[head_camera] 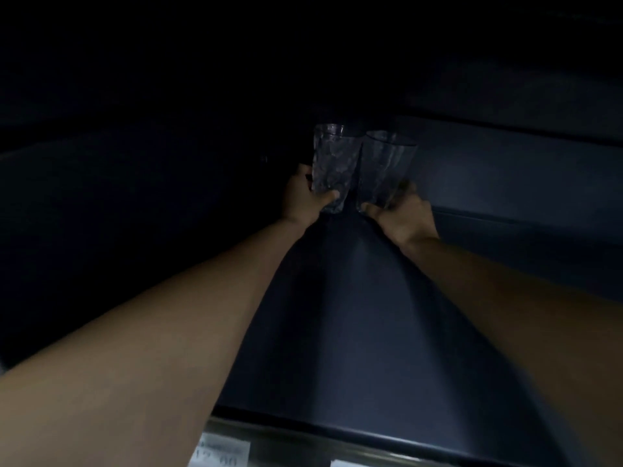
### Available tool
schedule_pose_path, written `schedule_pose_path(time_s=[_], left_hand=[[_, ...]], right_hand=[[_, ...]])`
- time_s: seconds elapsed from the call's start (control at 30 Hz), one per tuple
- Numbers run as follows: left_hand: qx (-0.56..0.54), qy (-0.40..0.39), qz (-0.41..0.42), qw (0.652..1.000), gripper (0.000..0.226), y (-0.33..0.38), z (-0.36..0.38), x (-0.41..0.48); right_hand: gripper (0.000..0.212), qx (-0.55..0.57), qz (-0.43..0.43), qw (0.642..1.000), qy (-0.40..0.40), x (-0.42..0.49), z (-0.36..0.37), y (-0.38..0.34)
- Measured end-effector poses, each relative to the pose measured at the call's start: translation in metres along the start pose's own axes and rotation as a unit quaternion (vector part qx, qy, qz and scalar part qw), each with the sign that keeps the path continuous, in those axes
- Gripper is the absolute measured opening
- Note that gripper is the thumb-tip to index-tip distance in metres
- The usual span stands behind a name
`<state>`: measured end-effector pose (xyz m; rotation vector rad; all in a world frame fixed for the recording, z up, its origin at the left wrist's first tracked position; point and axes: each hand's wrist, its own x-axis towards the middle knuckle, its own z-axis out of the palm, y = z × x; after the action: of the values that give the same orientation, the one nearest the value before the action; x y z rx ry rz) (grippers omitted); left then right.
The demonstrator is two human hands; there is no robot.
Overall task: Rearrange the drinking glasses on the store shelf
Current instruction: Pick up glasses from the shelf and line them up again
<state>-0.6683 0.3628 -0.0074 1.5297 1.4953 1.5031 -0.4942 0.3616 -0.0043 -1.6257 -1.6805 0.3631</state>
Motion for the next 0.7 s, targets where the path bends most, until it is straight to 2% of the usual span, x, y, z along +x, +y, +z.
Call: schedule_pose_path(time_s=[0.2,0.47,0.7], left_hand=[[0.012,-0.026,0.013,1.0,0.053,-0.002,0.003,0.007],[0.005,-0.019,-0.009,1.0,0.049,-0.003,0.007,0.008],[0.083,-0.018,0.012,0.996,0.051,-0.002,0.01,0.009]], right_hand=[[0.071,-0.025,-0.004,1.0,0.004,0.014,0.006,-0.002],[0.072,-0.035,-0.003,0.999,0.008,0.015,0.006,0.001],[0.071,-0.037,0.002,0.999,0.009,0.014,0.006,0.002]])
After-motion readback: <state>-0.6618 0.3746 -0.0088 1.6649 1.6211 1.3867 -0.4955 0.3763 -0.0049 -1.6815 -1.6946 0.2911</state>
